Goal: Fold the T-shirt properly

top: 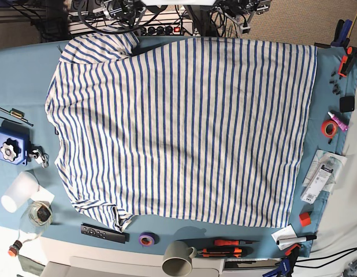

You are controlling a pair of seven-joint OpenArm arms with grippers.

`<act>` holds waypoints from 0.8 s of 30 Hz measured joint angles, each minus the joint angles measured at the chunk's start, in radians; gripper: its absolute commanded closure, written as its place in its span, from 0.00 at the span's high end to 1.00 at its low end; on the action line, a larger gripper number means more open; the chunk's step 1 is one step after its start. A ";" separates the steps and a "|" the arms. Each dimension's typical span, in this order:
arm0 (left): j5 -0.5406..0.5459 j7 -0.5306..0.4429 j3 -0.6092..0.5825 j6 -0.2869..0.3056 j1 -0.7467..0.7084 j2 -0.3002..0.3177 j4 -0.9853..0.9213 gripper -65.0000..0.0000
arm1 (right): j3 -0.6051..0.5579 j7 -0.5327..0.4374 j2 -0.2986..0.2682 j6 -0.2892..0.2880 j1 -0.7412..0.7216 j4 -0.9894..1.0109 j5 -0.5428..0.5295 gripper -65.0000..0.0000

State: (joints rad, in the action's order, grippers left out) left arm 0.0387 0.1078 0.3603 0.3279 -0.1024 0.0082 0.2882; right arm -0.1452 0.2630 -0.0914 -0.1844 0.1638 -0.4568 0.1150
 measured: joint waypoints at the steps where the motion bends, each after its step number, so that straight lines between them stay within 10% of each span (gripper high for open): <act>1: 0.000 0.000 0.000 0.003 0.000 0.000 0.000 0.00 | 0.000 0.000 0.000 -0.001 0.000 0.000 0.000 0.19; 24: 0.000 0.000 0.000 0.003 0.000 0.011 0.000 0.00 | 0.000 0.002 -0.002 0.000 0.000 0.000 0.000 0.19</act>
State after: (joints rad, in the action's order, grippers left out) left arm 0.0387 0.1078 0.3603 0.3309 -0.1024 0.0196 0.2882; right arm -0.1452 0.2646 -0.0937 -0.1844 0.1638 -0.4568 0.1146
